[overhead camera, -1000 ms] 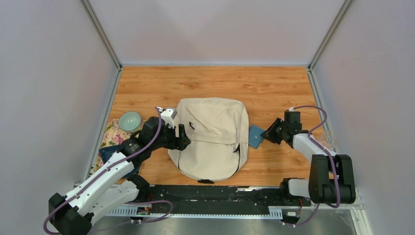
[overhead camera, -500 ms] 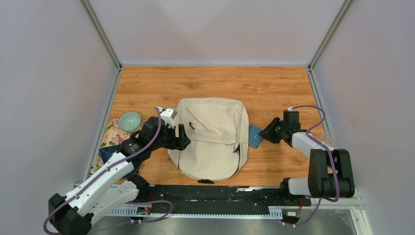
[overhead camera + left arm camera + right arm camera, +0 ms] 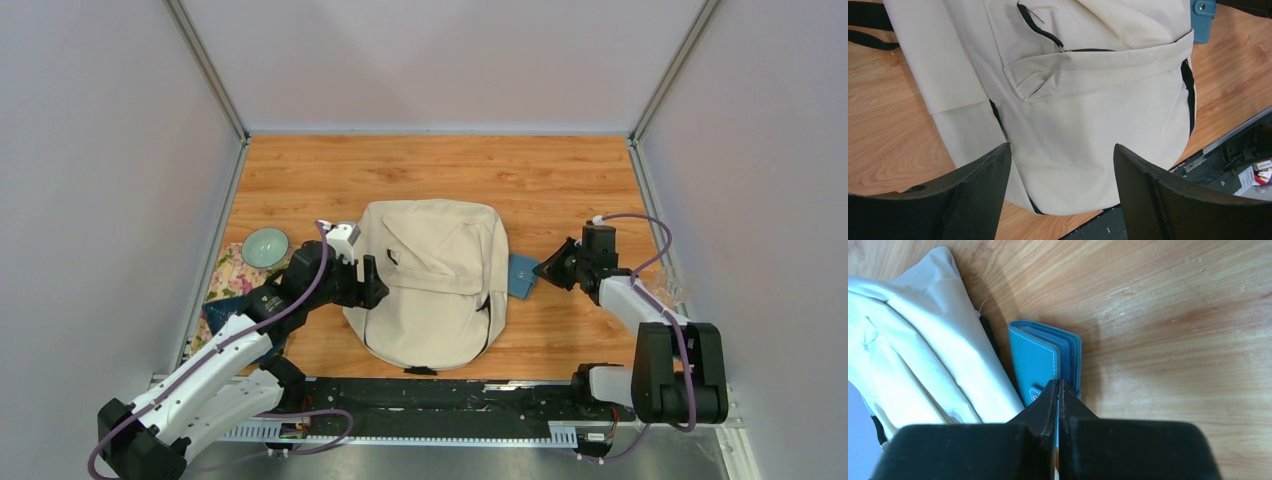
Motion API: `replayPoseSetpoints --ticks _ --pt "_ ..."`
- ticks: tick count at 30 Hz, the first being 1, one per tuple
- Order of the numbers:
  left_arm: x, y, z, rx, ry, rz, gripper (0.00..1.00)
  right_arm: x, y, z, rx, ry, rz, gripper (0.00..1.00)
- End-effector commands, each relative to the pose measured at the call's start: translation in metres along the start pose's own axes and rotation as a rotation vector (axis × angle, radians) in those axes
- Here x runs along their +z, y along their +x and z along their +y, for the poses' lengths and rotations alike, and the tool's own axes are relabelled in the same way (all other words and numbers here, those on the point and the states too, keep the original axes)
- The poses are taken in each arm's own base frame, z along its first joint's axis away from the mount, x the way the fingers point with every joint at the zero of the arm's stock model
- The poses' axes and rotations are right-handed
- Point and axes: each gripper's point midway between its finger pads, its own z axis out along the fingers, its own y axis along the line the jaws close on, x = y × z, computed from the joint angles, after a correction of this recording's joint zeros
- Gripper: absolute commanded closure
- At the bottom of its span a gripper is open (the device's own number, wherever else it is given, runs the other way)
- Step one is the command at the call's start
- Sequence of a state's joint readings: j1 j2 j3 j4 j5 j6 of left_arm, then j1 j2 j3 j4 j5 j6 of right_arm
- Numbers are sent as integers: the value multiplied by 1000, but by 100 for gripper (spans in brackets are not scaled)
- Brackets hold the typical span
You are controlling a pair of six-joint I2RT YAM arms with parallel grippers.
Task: Pack the student bag
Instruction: Pick up the personal item from the center of the board.
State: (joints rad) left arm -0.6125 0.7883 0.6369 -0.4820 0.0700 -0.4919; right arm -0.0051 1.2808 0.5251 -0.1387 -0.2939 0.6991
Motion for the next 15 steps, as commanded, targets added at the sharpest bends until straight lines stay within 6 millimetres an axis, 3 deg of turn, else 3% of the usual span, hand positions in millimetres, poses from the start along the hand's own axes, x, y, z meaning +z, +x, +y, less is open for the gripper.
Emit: replayPoseSetpoints --ticks 1,15 --pt "-2 -4 0 -10 3 -24 18 -13 -11 7 -16 -13 -64 100" --pt "-2 -17 -12 -10 55 -70 13 -76 -25 28 -61 -31 -200 100"
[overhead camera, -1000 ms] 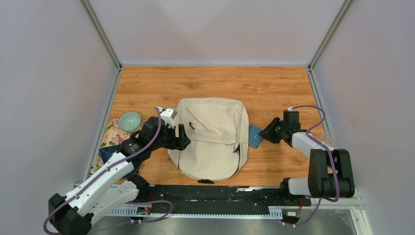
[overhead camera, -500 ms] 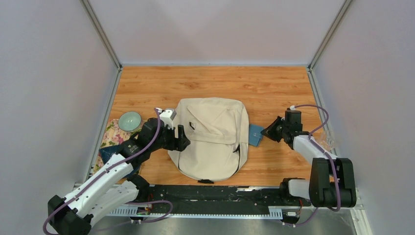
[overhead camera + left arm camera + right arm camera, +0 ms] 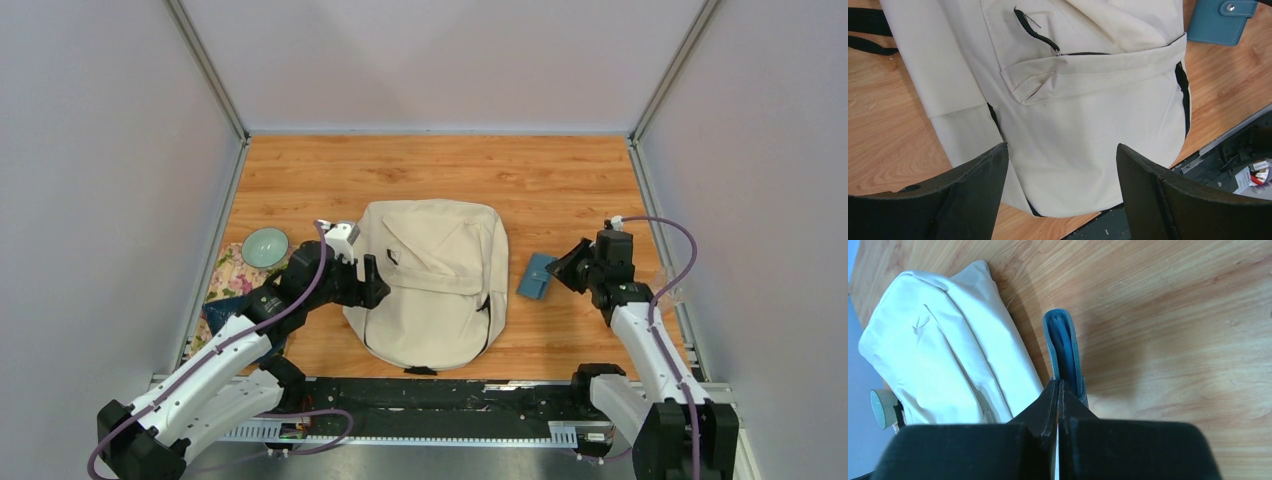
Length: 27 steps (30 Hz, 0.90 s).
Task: Pack the student bag
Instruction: Pick up the personal item from the center of the board.
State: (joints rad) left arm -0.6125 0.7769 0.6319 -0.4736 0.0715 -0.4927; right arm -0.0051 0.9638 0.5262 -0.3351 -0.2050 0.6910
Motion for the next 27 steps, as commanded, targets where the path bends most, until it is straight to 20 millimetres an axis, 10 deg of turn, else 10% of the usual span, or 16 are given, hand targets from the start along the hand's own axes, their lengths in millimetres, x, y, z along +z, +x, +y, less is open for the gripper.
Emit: replayPoseSetpoints --ticks 1,27 --pt "0 -18 -13 -10 59 -69 13 -24 -16 18 -24 -34 -53 100" --pt "27 -78 -122 -73 659 -223 6 -128 17 162 -112 -687 147 100"
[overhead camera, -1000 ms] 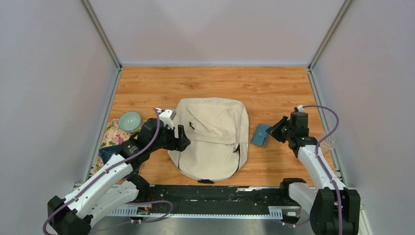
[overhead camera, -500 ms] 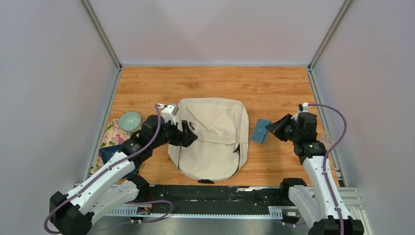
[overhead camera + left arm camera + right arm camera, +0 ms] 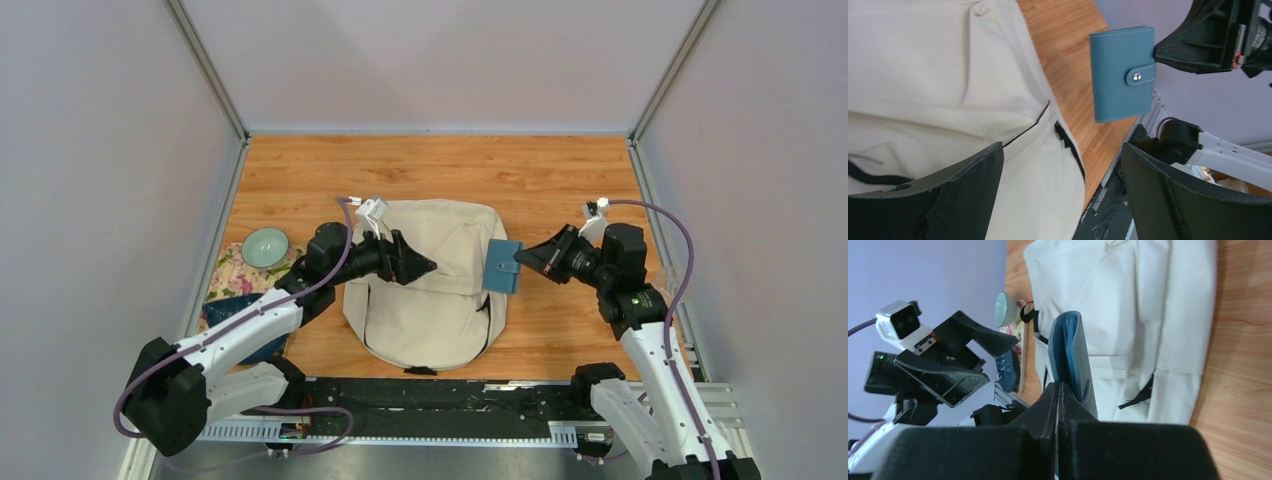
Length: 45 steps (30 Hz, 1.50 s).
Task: Pack the student bag
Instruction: Pick up the personal item from the center of the board.
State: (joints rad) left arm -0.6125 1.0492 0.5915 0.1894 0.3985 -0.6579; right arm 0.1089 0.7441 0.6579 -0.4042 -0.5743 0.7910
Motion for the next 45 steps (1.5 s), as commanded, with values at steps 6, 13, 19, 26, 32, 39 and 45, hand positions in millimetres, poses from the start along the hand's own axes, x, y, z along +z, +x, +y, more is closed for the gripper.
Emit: replayPoseSetpoints --ticks 6,13,19,26,32,39,45 --pt "12 -29 -59 -39 364 -101 6 -17 3 82 -78 -272 42 100" --pt "25 -18 -61 -130 441 -52 6 -15 6 99 -78 -331 47 100" --pt "33 -13 -57 -153 447 -49 6 0 14 95 -55 -325 80 100" --pt "40 -15 -73 -160 540 -55 6 0 21 112 -76 -352 98 100" --pt "32 -24 -95 -168 677 -86 7 2 26 113 -57 -379 117 100" --pt "20 -26 -115 -170 804 -58 47 7 31 105 -47 -366 135 100" --pt "16 -25 -115 -159 784 -57 93 11 29 91 -43 -300 102 100"
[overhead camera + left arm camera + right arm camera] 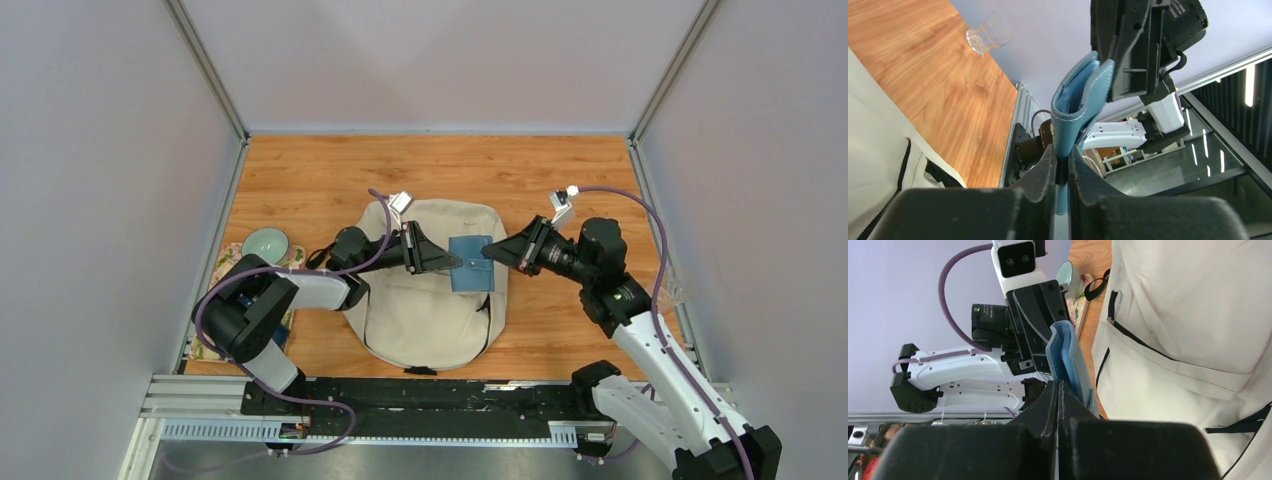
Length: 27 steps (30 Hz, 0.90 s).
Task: Pack the student bag
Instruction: Pick up the personal item from the center of the board.
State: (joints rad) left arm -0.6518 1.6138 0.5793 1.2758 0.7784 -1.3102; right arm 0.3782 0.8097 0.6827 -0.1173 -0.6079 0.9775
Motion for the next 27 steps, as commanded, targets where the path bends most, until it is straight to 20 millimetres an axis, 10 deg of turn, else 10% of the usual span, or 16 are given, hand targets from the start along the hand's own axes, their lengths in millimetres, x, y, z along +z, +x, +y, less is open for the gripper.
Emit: replayPoseSetpoints --ticks 1,4,8,11,27 --pt "-3 -10 -61 218 203 -36 97 -1 -2 -3 -17 19 -27 100" --pt "-6 -9 -61 226 184 -36 100 -4 -1 -13 -18 68 -42 92" --pt "-9 -4 -56 235 139 -22 100 -13 -2 -26 -42 154 -69 47" --pt "-12 -1 -53 251 101 -14 100 -24 -3 -36 -77 226 -101 35" --pt "-19 4 -34 253 -44 14 100 -24 16 -22 -94 91 -37 29"
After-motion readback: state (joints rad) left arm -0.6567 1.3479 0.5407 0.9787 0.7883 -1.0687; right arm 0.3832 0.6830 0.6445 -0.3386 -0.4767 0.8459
